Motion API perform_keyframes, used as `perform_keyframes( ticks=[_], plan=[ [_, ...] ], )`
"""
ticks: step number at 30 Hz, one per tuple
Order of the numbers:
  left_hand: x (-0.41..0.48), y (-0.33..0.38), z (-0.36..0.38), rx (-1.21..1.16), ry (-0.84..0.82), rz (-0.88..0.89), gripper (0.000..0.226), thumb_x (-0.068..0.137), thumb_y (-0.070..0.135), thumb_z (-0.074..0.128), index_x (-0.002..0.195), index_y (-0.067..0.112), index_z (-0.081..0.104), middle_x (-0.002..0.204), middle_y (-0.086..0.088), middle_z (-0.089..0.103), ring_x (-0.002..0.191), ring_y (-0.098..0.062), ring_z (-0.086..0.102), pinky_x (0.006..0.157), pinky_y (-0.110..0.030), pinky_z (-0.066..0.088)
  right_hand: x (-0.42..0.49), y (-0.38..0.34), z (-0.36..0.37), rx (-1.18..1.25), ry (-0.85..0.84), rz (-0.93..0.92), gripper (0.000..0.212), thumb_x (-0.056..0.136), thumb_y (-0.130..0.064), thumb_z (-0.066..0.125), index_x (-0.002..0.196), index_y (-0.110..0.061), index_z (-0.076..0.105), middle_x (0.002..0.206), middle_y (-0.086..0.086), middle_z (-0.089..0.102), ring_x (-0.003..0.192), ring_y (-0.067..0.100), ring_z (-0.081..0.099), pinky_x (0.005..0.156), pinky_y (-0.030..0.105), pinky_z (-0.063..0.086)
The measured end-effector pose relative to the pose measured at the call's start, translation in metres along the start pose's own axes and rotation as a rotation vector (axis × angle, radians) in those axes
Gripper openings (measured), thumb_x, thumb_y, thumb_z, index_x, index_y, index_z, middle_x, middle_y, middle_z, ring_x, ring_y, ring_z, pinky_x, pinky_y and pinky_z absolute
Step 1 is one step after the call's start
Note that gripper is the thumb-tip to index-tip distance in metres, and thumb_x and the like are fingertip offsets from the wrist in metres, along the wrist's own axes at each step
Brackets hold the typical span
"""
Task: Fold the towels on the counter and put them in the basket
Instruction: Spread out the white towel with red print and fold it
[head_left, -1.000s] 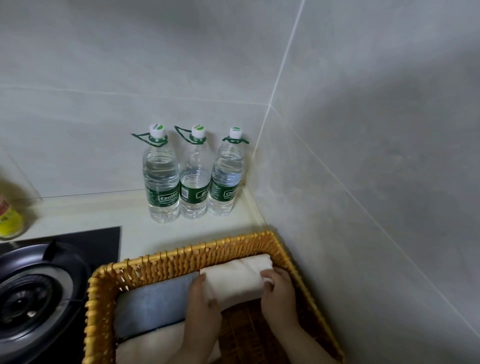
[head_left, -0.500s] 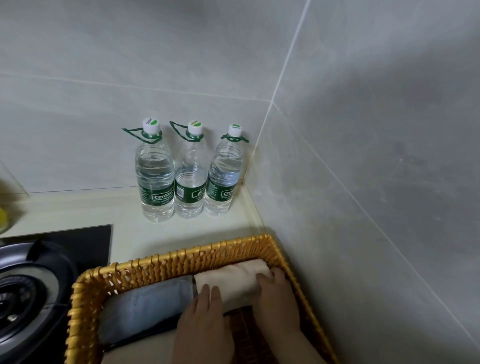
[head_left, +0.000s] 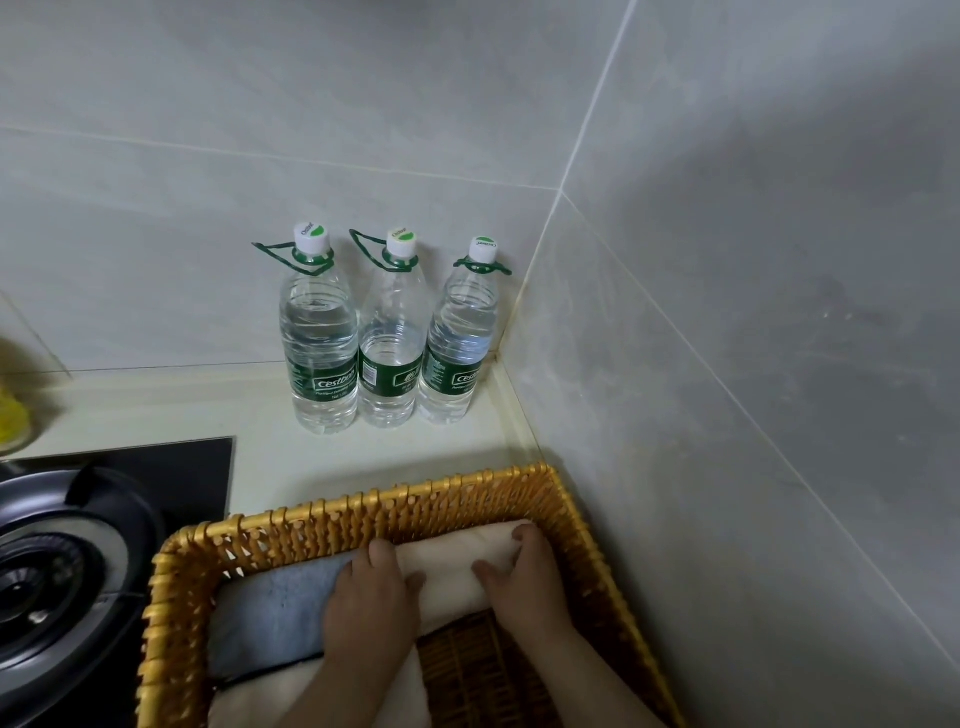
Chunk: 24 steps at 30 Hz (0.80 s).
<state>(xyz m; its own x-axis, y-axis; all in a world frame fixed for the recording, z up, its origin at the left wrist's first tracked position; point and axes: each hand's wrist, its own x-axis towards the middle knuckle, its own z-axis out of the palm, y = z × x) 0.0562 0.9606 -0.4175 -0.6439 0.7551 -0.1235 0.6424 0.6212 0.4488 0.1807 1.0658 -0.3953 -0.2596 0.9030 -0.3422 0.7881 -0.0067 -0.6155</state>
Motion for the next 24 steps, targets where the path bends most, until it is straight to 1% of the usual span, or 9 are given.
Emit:
perform_keyframes(
  ticks=[2, 4, 5, 7, 8, 12, 18, 22, 24],
  plan=[
    [0.002, -0.002, 0.000, 0.026, 0.029, 0.055, 0.030, 0.084, 0.041, 0.065, 0.105, 0.023, 0.054, 0.100, 0.000, 0.056, 0.085, -0.017, 0.059, 0.054, -0.023, 0.042, 0.005, 0.002, 0.003, 0.051, 0.014, 0.047, 0.072, 0.081, -0.030, 0.075, 0.140, -0.015, 0.037, 0.140, 0.003, 0.044, 0.129, 0.020, 0.045, 0.108, 0.034, 0.041],
    [-0.001, -0.008, 0.005, 0.082, 0.008, 0.178, 0.031, 0.079, 0.044, 0.068, 0.105, 0.027, 0.063, 0.103, -0.001, 0.061, 0.085, -0.017, 0.061, 0.048, -0.021, 0.045, 0.007, 0.003, 0.007, 0.054, 0.017, 0.063, 0.074, 0.079, -0.031, 0.076, 0.140, -0.016, 0.037, 0.140, 0.004, 0.045, 0.129, 0.021, 0.046, 0.108, 0.035, 0.042],
    [-0.004, -0.010, 0.007, 0.110, -0.035, 0.230, 0.034, 0.080, 0.050, 0.062, 0.106, 0.028, 0.067, 0.108, -0.002, 0.064, 0.087, -0.018, 0.063, 0.048, -0.022, 0.049, 0.009, 0.004, 0.008, 0.060, 0.015, 0.065, 0.074, 0.079, -0.031, 0.076, 0.140, -0.016, 0.037, 0.140, 0.004, 0.045, 0.129, 0.021, 0.046, 0.108, 0.035, 0.041],
    [-0.006, -0.013, 0.011, 0.171, -0.112, 0.282, 0.051, 0.086, 0.058, 0.040, 0.111, 0.025, 0.070, 0.122, -0.002, 0.065, 0.091, -0.022, 0.065, 0.051, -0.031, 0.055, 0.010, 0.006, 0.009, 0.070, 0.003, 0.052, 0.075, 0.079, -0.031, 0.076, 0.140, -0.016, 0.037, 0.141, 0.003, 0.045, 0.129, 0.020, 0.045, 0.109, 0.035, 0.040],
    [-0.005, -0.014, 0.015, 0.209, -0.134, 0.278, 0.059, 0.087, 0.059, 0.034, 0.114, 0.021, 0.070, 0.127, -0.003, 0.064, 0.091, -0.025, 0.066, 0.053, -0.035, 0.055, 0.011, 0.008, 0.009, 0.073, -0.012, 0.046, 0.076, 0.079, -0.032, 0.076, 0.141, -0.016, 0.036, 0.141, 0.003, 0.044, 0.130, 0.020, 0.044, 0.109, 0.034, 0.039],
    [-0.004, -0.015, 0.025, 0.274, -0.197, 0.238, 0.071, 0.076, 0.053, 0.039, 0.123, 0.007, 0.065, 0.132, -0.012, 0.060, 0.087, -0.033, 0.062, 0.058, -0.040, 0.052, 0.013, 0.017, 0.006, 0.071, -0.082, 0.031, 0.087, 0.074, -0.033, 0.080, 0.144, -0.018, 0.031, 0.141, 0.002, 0.041, 0.129, 0.018, 0.043, 0.108, 0.032, 0.039],
    [-0.008, -0.014, 0.035, 0.236, -0.133, 0.261, 0.071, 0.077, 0.047, 0.040, 0.135, 0.005, 0.041, 0.137, -0.015, 0.055, 0.084, -0.035, 0.057, 0.060, -0.040, 0.048, 0.017, 0.024, 0.009, 0.032, -0.134, 0.007, 0.094, 0.073, -0.032, 0.081, 0.147, -0.019, 0.026, 0.146, 0.000, 0.035, 0.134, 0.018, 0.037, 0.111, 0.032, 0.035],
    [-0.010, -0.011, 0.036, 0.263, -0.193, 0.245, 0.071, 0.079, 0.045, 0.039, 0.136, 0.003, 0.039, 0.138, -0.016, 0.054, 0.085, -0.035, 0.056, 0.060, -0.041, 0.048, 0.015, 0.019, 0.008, -0.010, -0.133, -0.019, 0.091, 0.075, -0.033, 0.079, 0.147, -0.016, 0.026, 0.148, 0.002, 0.033, 0.135, 0.019, 0.036, 0.113, 0.032, 0.034],
    [-0.009, -0.012, 0.035, 0.288, -0.245, 0.235, 0.071, 0.078, 0.047, 0.039, 0.134, 0.003, 0.044, 0.136, -0.016, 0.056, 0.086, -0.034, 0.058, 0.061, -0.041, 0.050, 0.013, 0.014, 0.004, -0.033, -0.165, -0.038, 0.088, 0.080, -0.033, 0.075, 0.148, -0.016, 0.023, 0.150, 0.003, 0.030, 0.137, 0.020, 0.033, 0.114, 0.033, 0.031]
  ],
)
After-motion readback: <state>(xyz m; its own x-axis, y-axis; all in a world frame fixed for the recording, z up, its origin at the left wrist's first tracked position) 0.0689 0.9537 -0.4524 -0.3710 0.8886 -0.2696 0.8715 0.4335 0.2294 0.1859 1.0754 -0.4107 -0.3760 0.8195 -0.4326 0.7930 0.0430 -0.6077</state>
